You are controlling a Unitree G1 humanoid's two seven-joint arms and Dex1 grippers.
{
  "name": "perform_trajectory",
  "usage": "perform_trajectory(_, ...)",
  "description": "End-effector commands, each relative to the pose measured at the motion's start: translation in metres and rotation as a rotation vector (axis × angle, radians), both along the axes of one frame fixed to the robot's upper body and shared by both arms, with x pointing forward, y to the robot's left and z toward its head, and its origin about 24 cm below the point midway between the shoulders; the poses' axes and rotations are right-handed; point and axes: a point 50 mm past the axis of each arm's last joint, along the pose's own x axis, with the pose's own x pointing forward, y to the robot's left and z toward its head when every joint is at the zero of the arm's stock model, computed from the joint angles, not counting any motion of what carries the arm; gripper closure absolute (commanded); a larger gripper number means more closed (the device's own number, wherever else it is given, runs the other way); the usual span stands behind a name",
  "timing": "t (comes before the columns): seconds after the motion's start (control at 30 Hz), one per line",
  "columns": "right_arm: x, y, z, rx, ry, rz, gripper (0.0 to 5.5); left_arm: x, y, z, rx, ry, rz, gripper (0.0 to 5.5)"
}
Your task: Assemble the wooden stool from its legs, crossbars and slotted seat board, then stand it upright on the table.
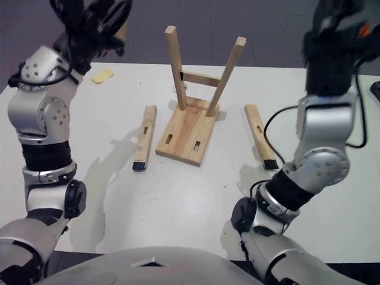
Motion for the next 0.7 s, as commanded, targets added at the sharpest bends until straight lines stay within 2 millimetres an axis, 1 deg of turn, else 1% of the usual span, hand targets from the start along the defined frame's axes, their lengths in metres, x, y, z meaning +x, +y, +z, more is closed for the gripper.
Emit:
perform_trajectory(0.03,0.008,0.025,0.007,-0.143,-0.004,0.084,0.10,-0.011,-0.026,-0.001,0.091,-0.086,-0.100,4.23)
perform_trajectory(0.13,0.017,0.041,0.004,-0.211,0.025,0.114,0.10,-0.018,-0.036,-0.002,0.094,-0.107,-0.150,4.23)
perform_trajectory(0.2,0.022,0.051,-0.001,-0.252,0.046,0.120,0.10,-0.022,-0.041,-0.005,0.128,-0.136,-0.168,4.23)
perform_trajectory(0.37,0.029,0.062,-0.015,-0.293,0.102,0.134,0.10,-0.026,-0.049,-0.016,0.177,-0.160,-0.182,4.23)
perform_trajectory(0.5,0.027,0.064,-0.018,-0.288,0.116,0.146,0.75,-0.026,-0.051,-0.022,0.194,-0.163,-0.175,4.23)
perform_trajectory(0.7,0.023,0.058,-0.029,-0.272,0.166,0.155,1.61,-0.025,-0.051,-0.024,0.186,-0.173,-0.154,4.23)
